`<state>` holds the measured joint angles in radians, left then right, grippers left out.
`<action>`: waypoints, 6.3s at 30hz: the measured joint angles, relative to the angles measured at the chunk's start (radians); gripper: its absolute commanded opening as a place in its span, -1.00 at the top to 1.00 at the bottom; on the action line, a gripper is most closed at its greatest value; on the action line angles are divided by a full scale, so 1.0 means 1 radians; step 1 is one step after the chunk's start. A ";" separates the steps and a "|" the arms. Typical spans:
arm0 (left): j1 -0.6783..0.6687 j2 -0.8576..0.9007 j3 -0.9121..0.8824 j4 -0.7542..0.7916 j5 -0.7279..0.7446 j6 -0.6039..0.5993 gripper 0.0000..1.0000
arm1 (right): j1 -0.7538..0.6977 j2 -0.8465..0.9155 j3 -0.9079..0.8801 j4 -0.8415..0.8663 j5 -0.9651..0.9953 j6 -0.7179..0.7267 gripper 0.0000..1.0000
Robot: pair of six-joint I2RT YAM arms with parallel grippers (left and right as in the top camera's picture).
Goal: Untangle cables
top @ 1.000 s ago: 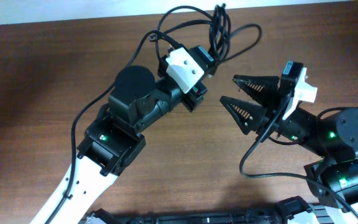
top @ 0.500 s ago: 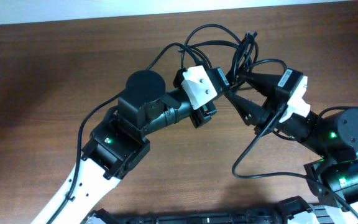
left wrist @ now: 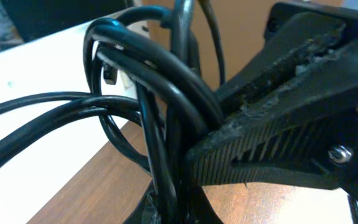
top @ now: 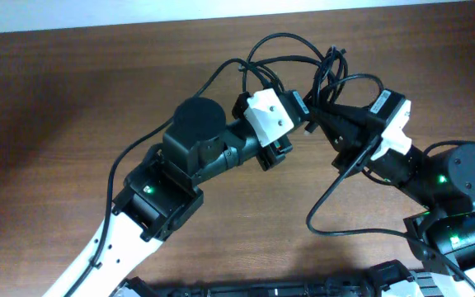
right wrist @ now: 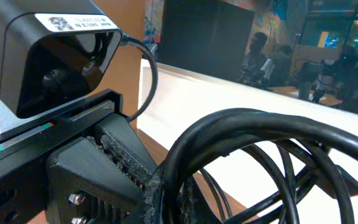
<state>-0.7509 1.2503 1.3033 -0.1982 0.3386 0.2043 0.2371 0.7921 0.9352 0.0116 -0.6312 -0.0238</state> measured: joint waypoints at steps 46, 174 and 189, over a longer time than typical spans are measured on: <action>0.195 0.000 0.000 -0.155 -0.237 -0.746 1.00 | 0.002 0.010 0.000 -0.119 0.205 0.140 0.92; 0.235 0.000 0.000 -0.074 0.021 0.084 1.00 | 0.008 -0.087 0.001 -0.216 0.359 0.313 -1.00; 0.235 0.001 0.000 0.000 -0.056 0.405 1.00 | 0.008 -0.090 0.001 -0.307 0.283 0.316 -0.99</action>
<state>-0.5163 1.2510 1.3029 -0.1978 0.2821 0.6090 0.2447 0.7017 0.9360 -0.2958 -0.3477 0.2920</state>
